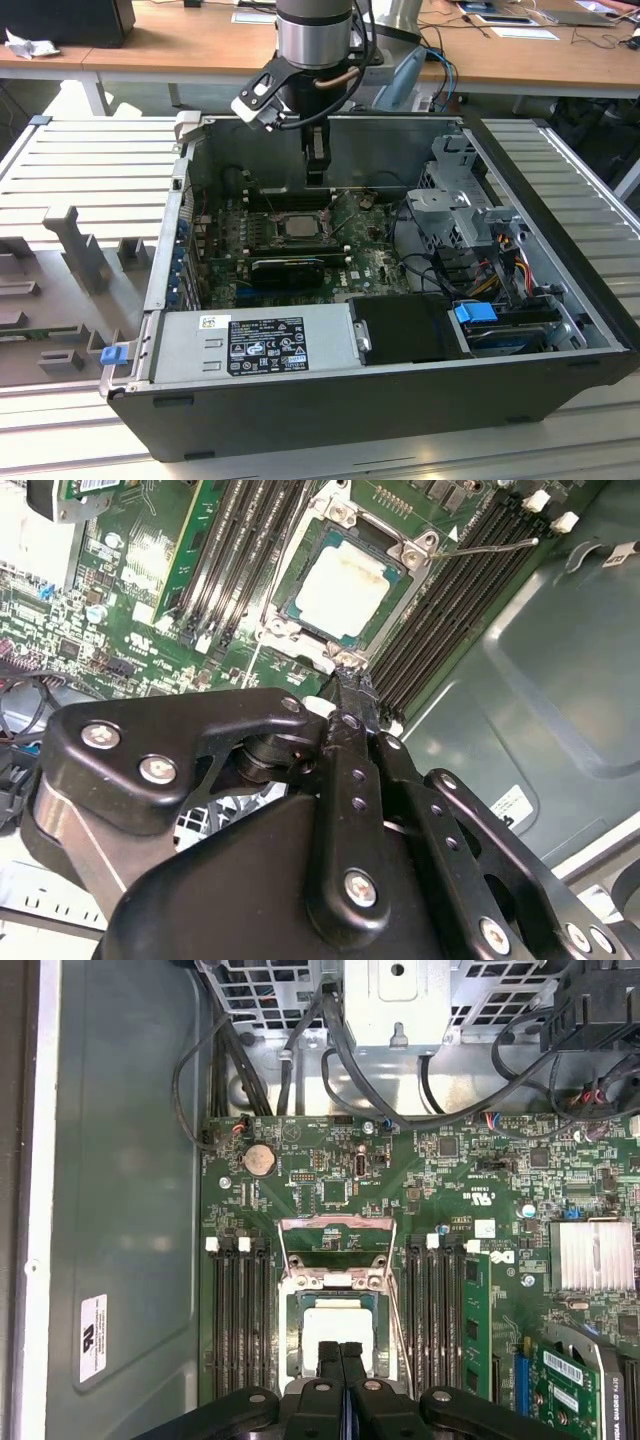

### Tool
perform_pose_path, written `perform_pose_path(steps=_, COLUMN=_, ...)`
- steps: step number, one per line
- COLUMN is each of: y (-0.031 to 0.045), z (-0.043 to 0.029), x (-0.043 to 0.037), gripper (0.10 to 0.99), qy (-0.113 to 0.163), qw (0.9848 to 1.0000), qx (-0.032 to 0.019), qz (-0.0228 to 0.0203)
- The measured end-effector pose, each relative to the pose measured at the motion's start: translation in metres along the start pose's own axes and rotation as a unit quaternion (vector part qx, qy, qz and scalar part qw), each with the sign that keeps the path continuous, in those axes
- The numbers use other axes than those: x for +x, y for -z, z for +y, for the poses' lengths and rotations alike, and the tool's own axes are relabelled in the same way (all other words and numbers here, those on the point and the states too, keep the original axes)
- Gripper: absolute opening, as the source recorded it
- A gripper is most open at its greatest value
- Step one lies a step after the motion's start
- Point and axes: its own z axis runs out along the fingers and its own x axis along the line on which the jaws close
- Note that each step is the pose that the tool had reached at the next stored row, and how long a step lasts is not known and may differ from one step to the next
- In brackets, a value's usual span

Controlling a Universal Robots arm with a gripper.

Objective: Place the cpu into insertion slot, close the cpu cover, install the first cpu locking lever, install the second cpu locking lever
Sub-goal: 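Close the cpu cover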

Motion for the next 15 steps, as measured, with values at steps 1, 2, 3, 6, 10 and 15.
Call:
perform_pose_path(steps=1, y=0.0004, z=0.0000, x=0.0000, gripper=0.106, qy=0.000, qw=1.0000, qx=0.0000, qz=0.0000)
perform_pose_path(steps=2, y=0.0006, z=0.0000, x=0.0000, gripper=0.106, qy=0.000, qw=1.0000, qx=0.0000, qz=0.0000)
perform_pose_path(steps=3, y=0.0008, z=0.0000, x=0.0000, gripper=0.106, qy=0.000, qw=1.0000, qx=0.0000, qz=-0.0001)
perform_pose_path(steps=6, y=0.0018, z=0.0001, x=0.0001, gripper=0.106, qy=0.000, qw=1.0000, qx=0.0001, qz=-0.0001)
perform_pose_path(steps=10, y=0.0059, z=0.0004, x=0.0003, gripper=0.106, qy=0.000, qw=1.0000, qx=0.0000, qz=0.0000)
perform_pose_path(steps=15, y=0.0046, z=0.0177, x=0.0004, gripper=0.106, qy=0.000, qw=1.0000, qx=0.0001, qz=-0.0001)
